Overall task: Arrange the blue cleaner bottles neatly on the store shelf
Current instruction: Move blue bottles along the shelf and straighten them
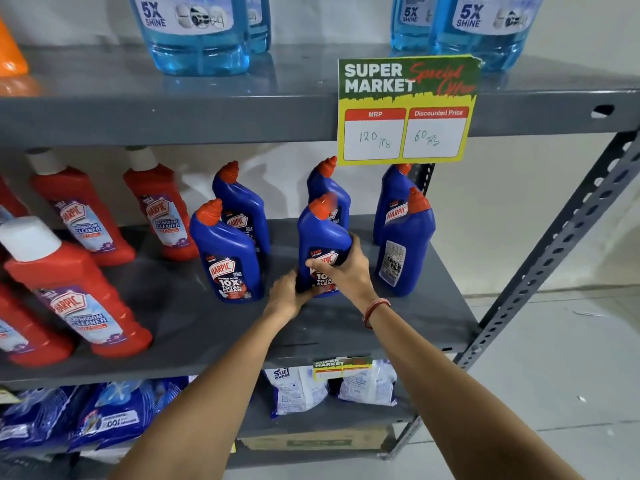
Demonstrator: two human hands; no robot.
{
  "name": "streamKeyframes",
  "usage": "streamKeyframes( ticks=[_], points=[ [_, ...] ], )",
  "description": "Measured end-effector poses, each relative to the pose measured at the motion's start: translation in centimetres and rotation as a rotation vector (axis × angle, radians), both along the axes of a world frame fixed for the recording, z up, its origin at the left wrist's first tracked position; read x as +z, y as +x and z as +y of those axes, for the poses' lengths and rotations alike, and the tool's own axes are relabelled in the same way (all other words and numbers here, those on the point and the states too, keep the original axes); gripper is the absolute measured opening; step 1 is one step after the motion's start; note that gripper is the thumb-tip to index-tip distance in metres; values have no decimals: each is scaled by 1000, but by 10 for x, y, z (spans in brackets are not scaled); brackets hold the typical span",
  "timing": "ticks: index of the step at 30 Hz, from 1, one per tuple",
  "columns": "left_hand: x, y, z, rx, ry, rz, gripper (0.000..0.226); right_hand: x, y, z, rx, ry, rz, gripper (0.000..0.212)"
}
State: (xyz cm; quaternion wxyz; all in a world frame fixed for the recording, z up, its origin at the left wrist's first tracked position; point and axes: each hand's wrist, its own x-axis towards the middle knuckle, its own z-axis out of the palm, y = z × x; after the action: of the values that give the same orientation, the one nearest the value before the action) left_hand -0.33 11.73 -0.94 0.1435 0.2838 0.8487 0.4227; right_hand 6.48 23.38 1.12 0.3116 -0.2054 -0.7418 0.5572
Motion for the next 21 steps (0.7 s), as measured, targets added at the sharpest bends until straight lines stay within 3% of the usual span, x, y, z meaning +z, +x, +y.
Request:
streamKeyframes(
  ticks=[4,7,10,13,15,17,19,21],
  points=[
    [-5,23,-1,166,142,53,45,4,13,-3,-40,19,37,61],
    [-13,54,0,303,336,151,47,6,35,2,-245,-13,135,43],
    [-14,78,10,232,382,155,42,8,63,14,-480,24,308,28],
    [-8,85,31,76,348,120,34,17,79,41,-657,41,266,40],
    [-5,83,44,10,312,97,35,20,80,60,-620,7,144,61],
    [-5,81,57,-26,257,74,38,19,79,72,-454,-39,54,71],
    [-7,81,68,-30,191,45,44,16,76,76,-324,-19,-50,58],
    [-11,84,77,-35,126,22,54,13,76,77,-339,40,-78,41]
  ],
)
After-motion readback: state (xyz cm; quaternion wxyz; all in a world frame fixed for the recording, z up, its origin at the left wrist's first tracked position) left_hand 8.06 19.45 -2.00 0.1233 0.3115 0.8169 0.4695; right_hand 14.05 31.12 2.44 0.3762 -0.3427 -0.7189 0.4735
